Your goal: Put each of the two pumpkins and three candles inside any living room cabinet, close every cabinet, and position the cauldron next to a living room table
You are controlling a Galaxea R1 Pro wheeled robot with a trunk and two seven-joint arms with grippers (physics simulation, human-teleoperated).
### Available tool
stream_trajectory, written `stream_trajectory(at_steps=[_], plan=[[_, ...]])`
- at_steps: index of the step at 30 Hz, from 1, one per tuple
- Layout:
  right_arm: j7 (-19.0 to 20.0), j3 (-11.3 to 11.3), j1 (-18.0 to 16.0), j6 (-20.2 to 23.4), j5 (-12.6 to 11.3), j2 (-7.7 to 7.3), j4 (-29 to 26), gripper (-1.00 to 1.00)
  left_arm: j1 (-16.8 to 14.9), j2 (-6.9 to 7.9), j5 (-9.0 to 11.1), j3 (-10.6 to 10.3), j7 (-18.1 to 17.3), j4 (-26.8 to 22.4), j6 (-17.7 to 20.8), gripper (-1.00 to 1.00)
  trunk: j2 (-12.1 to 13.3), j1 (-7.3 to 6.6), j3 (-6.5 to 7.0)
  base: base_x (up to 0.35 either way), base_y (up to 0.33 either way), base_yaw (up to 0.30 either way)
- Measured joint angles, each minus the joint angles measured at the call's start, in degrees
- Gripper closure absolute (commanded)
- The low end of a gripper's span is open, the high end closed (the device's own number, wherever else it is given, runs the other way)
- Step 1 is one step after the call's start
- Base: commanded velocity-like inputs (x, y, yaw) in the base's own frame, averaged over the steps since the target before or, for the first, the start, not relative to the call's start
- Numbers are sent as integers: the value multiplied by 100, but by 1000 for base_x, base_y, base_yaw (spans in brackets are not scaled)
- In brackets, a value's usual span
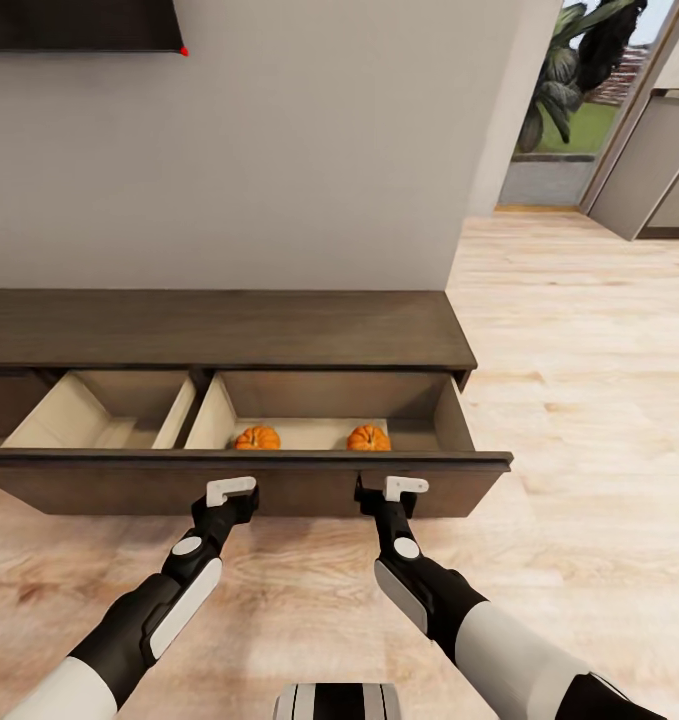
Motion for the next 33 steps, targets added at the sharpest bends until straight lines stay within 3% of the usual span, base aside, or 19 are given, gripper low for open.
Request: stream_trajectory(at_steps=[33], plan=[[-4, -2, 0, -4, -6, 5, 1, -100, 0, 5, 9, 9, 0, 0, 0, -100, 0, 0, 0, 210, 0, 0]])
